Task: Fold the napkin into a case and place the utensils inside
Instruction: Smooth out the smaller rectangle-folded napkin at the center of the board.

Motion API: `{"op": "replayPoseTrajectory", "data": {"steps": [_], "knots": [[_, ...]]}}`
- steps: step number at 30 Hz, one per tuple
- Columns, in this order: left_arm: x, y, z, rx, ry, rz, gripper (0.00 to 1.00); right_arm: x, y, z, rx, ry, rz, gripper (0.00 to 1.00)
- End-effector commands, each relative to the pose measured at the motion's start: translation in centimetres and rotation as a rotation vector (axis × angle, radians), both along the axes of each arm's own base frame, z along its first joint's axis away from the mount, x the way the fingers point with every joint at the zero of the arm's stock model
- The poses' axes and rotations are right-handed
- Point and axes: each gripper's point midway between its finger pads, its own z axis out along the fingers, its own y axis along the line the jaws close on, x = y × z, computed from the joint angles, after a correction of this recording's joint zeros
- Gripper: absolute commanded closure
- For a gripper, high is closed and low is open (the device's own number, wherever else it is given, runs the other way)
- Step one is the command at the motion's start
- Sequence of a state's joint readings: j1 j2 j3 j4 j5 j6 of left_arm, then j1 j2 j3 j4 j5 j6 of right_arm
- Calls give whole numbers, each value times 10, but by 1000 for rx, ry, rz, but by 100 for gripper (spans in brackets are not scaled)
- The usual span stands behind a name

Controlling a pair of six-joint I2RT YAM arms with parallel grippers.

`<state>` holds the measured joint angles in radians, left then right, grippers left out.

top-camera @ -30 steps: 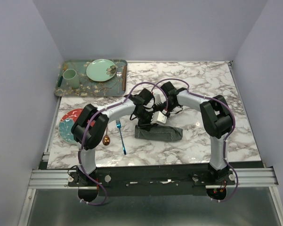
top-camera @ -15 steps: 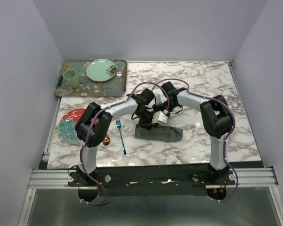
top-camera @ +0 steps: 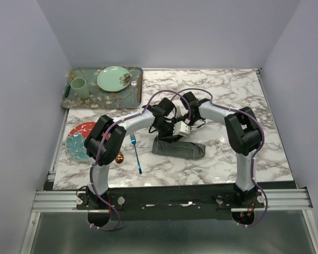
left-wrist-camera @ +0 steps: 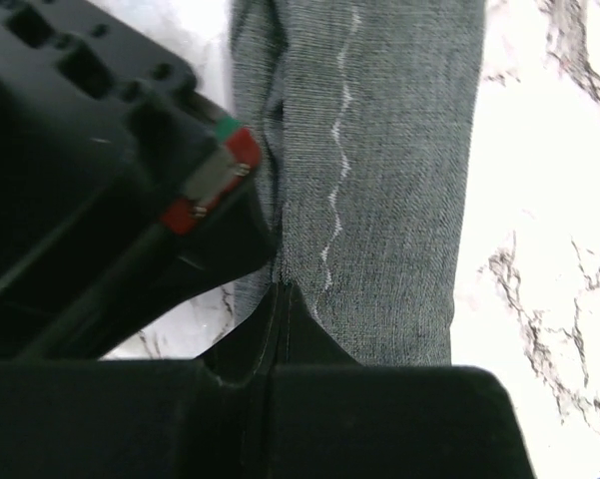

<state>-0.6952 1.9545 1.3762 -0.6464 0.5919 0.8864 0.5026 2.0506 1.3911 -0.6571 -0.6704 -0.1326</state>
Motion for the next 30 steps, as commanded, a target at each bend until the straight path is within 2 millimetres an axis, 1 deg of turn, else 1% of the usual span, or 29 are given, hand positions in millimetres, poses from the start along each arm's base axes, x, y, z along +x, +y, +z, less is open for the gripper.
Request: {"op": "replayPoseTrajectory", "data": {"steps": [1,11,12,16,17,18,21,24,27,30], "knots": [[23,-15,20,-57,-90,65,100,-4,-3,-2,-5,23,6,99],[24,-6,0,15,-76,78,100,2,-2,3,-6,10,-11,99],[23,-5,-2,24,-72,79,100,7,-2,8,-2,1,-20,99],[22,-3,-7,39,-72,76,100,16,-7,15,-11,0,-53,98],[21,-3,-8,42,-74,69,100,17,-8,16,-11,5,-56,96],[21,-3,-8,39,-78,67,100,19,-10,18,-12,7,-66,91],[19,-2,-11,46,-81,59,100,22,-15,22,-15,23,-74,83],[20,-3,-9,41,-85,58,100,24,-20,26,-10,40,-84,79],[19,-5,-7,26,-83,58,100,20,-21,20,-13,88,-86,73],[20,-9,-1,6,-91,62,100,19,-18,15,-5,125,-101,73]]}}
